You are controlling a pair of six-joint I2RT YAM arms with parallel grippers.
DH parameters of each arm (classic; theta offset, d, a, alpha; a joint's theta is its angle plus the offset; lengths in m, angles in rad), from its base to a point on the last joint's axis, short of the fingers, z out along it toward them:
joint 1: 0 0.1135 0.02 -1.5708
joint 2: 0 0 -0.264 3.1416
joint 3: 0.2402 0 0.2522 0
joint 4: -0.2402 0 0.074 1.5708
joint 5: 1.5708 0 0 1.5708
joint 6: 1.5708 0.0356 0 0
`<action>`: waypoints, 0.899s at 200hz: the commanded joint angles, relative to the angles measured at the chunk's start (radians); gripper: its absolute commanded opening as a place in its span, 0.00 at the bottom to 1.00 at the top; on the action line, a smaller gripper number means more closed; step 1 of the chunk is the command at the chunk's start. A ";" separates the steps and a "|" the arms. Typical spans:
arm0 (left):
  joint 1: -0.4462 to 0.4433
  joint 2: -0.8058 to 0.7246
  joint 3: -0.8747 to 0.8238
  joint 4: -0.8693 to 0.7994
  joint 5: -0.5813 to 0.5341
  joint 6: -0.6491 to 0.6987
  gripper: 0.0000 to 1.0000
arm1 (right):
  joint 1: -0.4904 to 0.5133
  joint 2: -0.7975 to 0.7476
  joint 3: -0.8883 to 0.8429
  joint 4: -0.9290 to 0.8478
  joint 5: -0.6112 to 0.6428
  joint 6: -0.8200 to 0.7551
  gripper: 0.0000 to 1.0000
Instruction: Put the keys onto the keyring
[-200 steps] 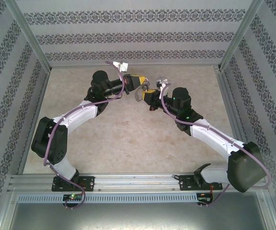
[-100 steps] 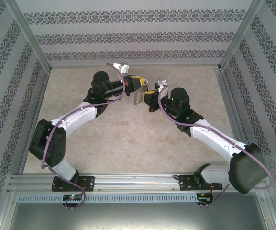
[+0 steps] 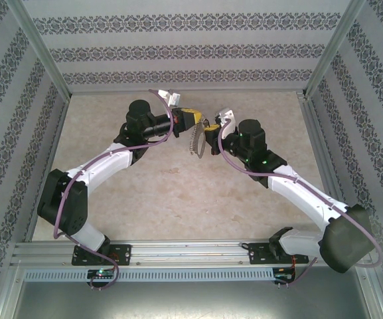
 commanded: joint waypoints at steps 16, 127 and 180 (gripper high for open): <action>-0.017 -0.039 -0.007 -0.005 0.037 0.030 0.00 | -0.011 -0.028 0.050 -0.043 0.053 -0.065 0.00; -0.032 -0.057 -0.001 -0.031 0.045 0.042 0.00 | 0.038 -0.016 0.103 -0.088 0.228 -0.201 0.00; -0.039 -0.063 0.001 -0.051 0.044 0.054 0.00 | 0.037 -0.025 0.121 -0.085 0.261 -0.209 0.00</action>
